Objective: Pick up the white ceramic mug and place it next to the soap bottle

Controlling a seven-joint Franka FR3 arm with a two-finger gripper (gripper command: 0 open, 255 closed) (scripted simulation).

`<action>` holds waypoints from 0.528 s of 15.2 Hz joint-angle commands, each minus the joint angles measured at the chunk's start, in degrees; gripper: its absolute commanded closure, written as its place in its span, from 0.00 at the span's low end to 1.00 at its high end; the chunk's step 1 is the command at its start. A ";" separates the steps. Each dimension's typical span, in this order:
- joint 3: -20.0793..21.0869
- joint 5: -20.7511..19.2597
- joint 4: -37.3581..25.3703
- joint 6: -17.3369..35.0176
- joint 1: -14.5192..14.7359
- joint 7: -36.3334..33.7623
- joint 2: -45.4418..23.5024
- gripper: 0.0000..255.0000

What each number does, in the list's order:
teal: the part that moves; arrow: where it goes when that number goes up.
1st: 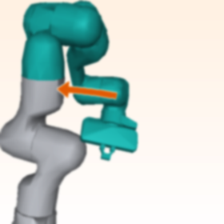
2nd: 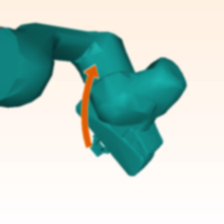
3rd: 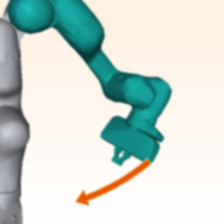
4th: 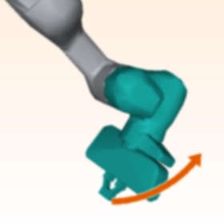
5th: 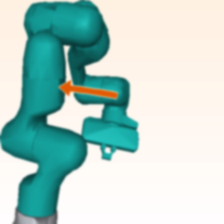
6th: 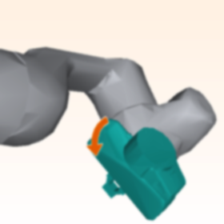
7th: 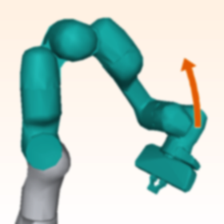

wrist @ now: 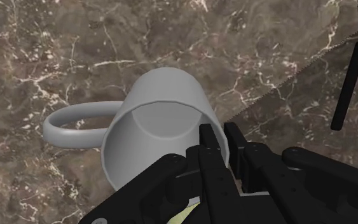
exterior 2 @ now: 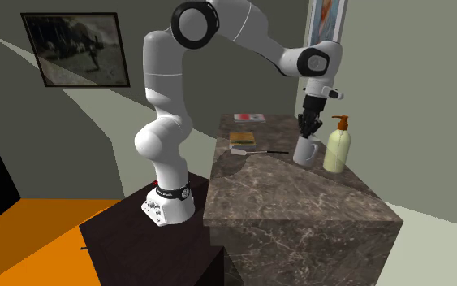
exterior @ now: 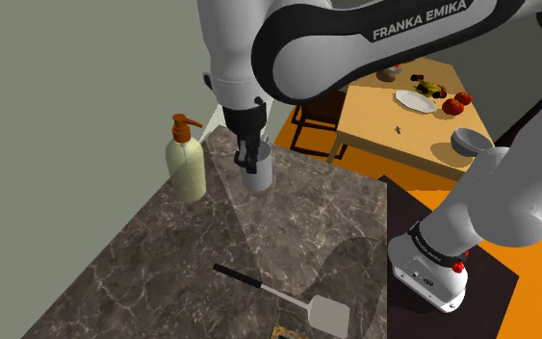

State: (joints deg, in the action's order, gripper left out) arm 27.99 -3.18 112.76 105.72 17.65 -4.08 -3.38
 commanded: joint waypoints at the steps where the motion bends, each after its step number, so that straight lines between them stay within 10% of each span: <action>1: -0.03 -0.22 1.12 1.47 -0.01 -0.13 -0.37 1.00; 8: -0.09 -1.46 4.35 6.70 0.19 -1.14 -2.68 1.00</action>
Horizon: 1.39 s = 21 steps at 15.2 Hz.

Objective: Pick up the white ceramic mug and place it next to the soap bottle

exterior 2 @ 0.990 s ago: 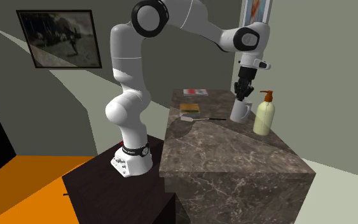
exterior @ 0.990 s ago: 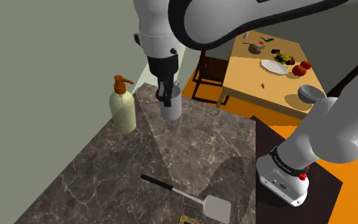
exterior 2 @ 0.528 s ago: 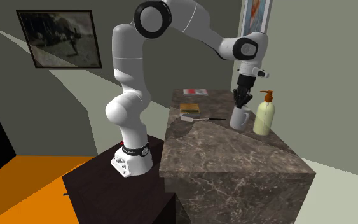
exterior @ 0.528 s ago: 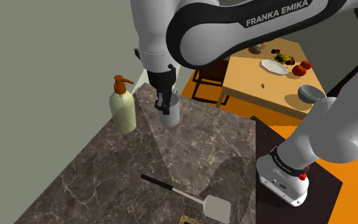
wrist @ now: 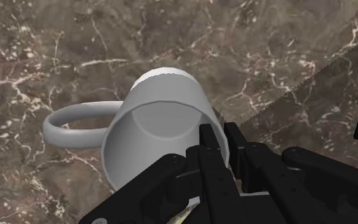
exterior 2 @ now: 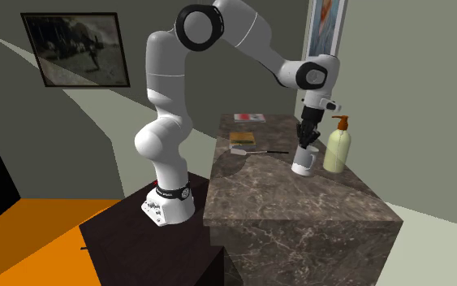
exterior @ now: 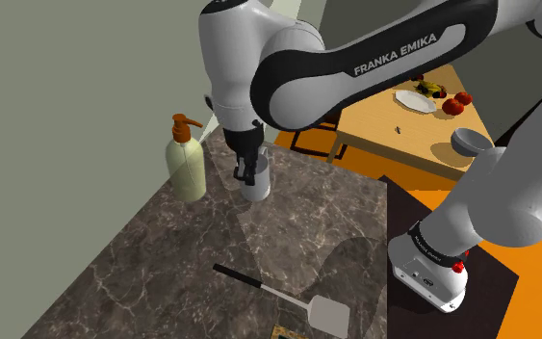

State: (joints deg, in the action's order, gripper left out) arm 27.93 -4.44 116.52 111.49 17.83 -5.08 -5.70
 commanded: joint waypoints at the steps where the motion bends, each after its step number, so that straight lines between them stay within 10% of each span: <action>1: -0.03 -0.20 0.60 0.93 0.02 -0.14 -0.34 1.00; 8: -0.03 -0.21 0.59 0.93 0.02 -0.14 -0.35 1.00; 9: -0.03 -0.21 0.59 0.93 0.02 -0.14 -0.35 0.00; 21: 0.17 0.59 -5.55 -6.23 0.08 0.42 0.82 0.00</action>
State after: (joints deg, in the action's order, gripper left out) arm 28.08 -3.82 111.28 105.51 17.88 -4.61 -4.77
